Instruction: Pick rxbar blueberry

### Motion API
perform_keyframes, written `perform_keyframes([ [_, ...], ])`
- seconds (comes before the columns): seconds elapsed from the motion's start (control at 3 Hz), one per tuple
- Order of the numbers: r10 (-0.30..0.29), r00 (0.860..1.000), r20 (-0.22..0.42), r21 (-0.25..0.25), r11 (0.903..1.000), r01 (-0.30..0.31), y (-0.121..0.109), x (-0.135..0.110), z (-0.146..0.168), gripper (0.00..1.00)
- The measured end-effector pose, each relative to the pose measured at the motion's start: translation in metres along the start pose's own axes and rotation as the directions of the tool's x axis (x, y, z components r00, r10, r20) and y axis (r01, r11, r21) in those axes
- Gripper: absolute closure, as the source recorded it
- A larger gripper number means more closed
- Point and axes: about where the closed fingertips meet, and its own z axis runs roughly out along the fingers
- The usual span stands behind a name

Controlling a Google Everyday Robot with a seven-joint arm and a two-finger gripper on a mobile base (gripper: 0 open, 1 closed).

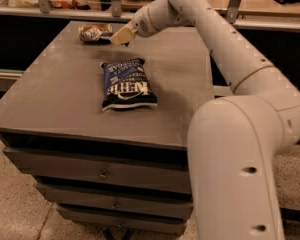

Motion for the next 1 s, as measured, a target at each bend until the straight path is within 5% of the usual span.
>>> perform_keyframes([
  [0.67, -0.039, 0.996, 0.077, -0.004, 0.9992, 0.039, 0.045, -0.016, -0.077, 1.0],
  [1.0, -0.039, 0.996, 0.077, -0.005, 0.9992, 0.039, 0.045, -0.016, -0.077, 1.0],
])
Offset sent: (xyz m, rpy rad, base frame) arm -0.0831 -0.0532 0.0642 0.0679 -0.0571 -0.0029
